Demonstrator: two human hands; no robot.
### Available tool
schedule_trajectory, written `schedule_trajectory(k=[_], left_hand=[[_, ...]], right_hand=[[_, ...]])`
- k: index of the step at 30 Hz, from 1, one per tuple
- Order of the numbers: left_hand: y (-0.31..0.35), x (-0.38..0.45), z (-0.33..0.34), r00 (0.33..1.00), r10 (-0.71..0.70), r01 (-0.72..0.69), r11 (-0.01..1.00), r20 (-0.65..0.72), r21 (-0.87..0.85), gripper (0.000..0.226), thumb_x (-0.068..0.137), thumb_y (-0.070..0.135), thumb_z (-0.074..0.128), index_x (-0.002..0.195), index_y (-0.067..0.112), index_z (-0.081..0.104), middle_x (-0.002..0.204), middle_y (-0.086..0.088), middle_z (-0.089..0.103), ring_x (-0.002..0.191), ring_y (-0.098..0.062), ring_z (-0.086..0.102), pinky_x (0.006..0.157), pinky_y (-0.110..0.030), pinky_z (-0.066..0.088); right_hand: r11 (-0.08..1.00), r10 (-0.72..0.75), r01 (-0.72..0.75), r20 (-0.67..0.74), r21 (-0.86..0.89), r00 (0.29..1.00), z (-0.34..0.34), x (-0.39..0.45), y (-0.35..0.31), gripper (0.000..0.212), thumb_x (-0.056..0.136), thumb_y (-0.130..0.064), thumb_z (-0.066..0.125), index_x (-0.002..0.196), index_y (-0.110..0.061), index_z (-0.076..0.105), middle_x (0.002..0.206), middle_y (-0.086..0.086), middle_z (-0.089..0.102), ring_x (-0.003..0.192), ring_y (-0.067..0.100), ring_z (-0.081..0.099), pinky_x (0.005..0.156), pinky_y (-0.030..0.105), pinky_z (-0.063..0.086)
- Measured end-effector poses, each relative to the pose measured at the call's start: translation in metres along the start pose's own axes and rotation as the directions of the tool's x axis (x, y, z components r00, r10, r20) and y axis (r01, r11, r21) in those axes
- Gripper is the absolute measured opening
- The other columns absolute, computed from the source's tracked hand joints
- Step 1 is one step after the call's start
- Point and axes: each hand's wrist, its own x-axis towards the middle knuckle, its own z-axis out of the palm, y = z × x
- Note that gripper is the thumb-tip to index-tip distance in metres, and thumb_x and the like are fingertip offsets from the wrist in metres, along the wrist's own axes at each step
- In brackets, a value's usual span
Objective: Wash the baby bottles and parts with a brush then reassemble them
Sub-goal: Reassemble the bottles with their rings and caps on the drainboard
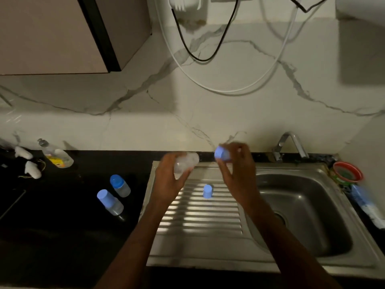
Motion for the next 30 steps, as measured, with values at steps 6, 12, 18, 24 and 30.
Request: schedule_trajectory(k=[6,12,18,24,30], left_hand=[[-0.018,-0.043,0.004,0.98,-0.128,0.12,0.991,0.149,0.067,0.049,0.083,0.034,0.084,0.125,0.02,0.062,0.122,0.002,0.063,0.113,-0.02,0.063,0.091,-0.029,0.052],[-0.065,-0.117,0.012,0.821,-0.499,0.51,0.859,0.279,0.035,0.051,0.072,0.056,0.085,0.109,0.025,0.07,0.099,0.01,0.074,0.092,-0.009,0.07,0.084,-0.035,0.057],[-0.025,-0.111,0.012,0.785,-0.459,0.578,0.785,0.417,-0.225,0.04,0.081,0.046,0.083,0.116,0.034,0.07,0.106,0.01,0.075,0.091,-0.016,0.075,0.075,-0.042,0.063],[0.001,-0.106,0.011,0.78,-0.429,0.594,0.737,0.456,-0.322,0.031,0.094,0.035,0.071,0.122,0.023,0.068,0.103,-0.004,0.076,0.084,-0.031,0.075,0.068,-0.035,0.061],[0.006,-0.106,0.01,0.81,-0.345,0.532,0.772,0.473,-0.348,0.034,0.09,0.028,0.078,0.122,0.024,0.068,0.114,-0.001,0.072,0.095,-0.03,0.072,0.077,-0.044,0.062]], right_hand=[[0.998,0.07,-0.07,0.188,-0.009,0.98,0.004,-0.041,0.018,0.03,0.092,-0.013,0.07,0.121,-0.011,0.065,0.122,0.011,0.056,0.108,0.008,0.053,0.093,0.014,0.047],[0.928,0.301,-0.369,0.497,0.041,0.814,0.022,-0.145,0.072,0.016,0.083,-0.017,0.078,0.097,-0.02,0.071,0.092,-0.018,0.068,0.086,-0.007,0.063,0.079,0.019,0.049],[0.805,0.341,-0.535,0.538,0.257,0.771,0.019,-0.124,0.04,0.035,0.085,-0.013,0.078,0.113,-0.031,0.069,0.107,-0.015,0.072,0.094,0.004,0.069,0.08,0.018,0.053],[0.728,0.28,-0.563,0.579,0.392,0.766,0.012,-0.124,0.038,0.035,0.088,-0.008,0.077,0.118,-0.024,0.068,0.118,-0.008,0.07,0.107,0.016,0.07,0.091,0.034,0.057],[0.627,0.356,-0.686,0.648,0.369,0.673,0.005,-0.115,0.029,0.014,0.095,-0.026,0.071,0.102,-0.014,0.072,0.082,0.012,0.075,0.069,0.029,0.073,0.071,0.044,0.061]])
